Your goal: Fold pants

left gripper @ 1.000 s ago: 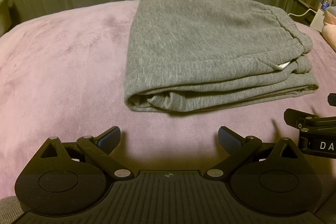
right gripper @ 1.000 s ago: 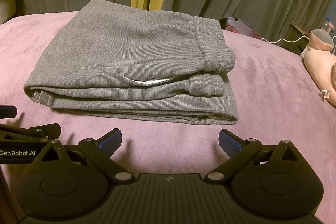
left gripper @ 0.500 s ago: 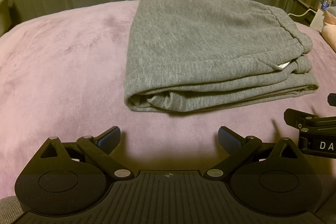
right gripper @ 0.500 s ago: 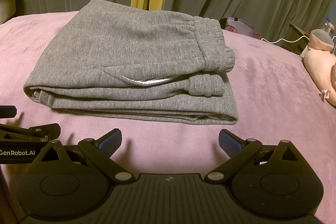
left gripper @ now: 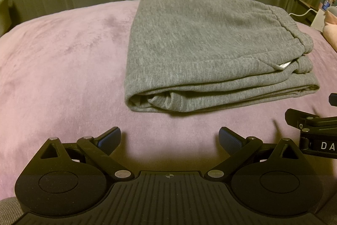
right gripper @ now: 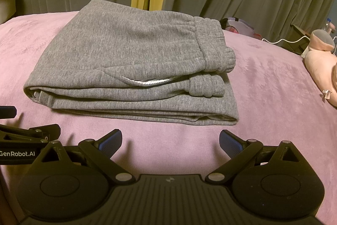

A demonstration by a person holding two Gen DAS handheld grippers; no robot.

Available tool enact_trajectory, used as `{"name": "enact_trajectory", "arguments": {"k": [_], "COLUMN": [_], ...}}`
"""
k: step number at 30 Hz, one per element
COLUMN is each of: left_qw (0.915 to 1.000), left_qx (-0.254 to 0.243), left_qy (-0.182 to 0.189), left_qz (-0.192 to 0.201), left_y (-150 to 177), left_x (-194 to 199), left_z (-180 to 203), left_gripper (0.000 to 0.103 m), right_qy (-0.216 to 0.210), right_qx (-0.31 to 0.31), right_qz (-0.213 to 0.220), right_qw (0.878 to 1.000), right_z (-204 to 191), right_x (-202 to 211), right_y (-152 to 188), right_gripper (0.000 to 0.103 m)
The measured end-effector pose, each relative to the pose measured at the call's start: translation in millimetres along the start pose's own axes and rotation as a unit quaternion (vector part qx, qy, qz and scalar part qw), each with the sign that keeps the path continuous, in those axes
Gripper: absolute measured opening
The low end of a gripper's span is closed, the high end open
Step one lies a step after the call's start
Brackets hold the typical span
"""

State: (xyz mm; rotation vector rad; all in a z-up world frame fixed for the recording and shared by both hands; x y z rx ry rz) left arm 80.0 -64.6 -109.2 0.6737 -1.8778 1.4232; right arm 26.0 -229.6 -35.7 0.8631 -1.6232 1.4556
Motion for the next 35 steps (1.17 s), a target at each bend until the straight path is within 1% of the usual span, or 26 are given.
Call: {"name": "enact_trajectory", "arguments": {"k": [25, 28, 30, 32, 35], "left_qw": [1.0, 1.0, 0.9997, 0.9995, 0.9998], "left_qx": [-0.002, -0.003, -0.003, -0.005, -0.004], "left_qy": [-0.002, -0.005, -0.012, -0.016, -0.01], "left_qz": [0.0, 0.006, 0.021, 0.027, 0.016], "left_y": [1.5, 0.3, 0.2, -0.9, -0.8], "left_x": [-0.2, 0.6, 3.6, 5.3, 4.0], "left_z": [-1.1, -0.8, -2.3, -3.1, -3.7], "left_gripper": [0.102, 0.102, 0.102, 0.102, 0.102], "right_qy": [0.001, 0.0, 0.0, 0.0, 0.0], "right_qx": [0.001, 0.002, 0.002, 0.002, 0.002], "right_qz": [-0.001, 0.0, 0.0, 0.0, 0.0], "right_qw": [1.0, 1.0, 1.0, 1.0, 1.0], "right_z": [-0.2, 0.4, 0.3, 0.0, 0.2], "right_x": [0.4, 0.6, 0.6, 0.2, 0.5], "right_y": [0.4, 0.0, 0.2, 0.1, 0.3], "right_gripper": [0.099, 0.099, 0.099, 0.099, 0.099]}}
Point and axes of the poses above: each gripper's, at about its wrist camera, not at the fingertips, and x roughly against the way its jaws point, z to its right, y to its underside, the point moved 7 cm from there along -x, roughly the way its jaws point, and after that the axes turned 13 degrees about -y, right-handed, at the moved point
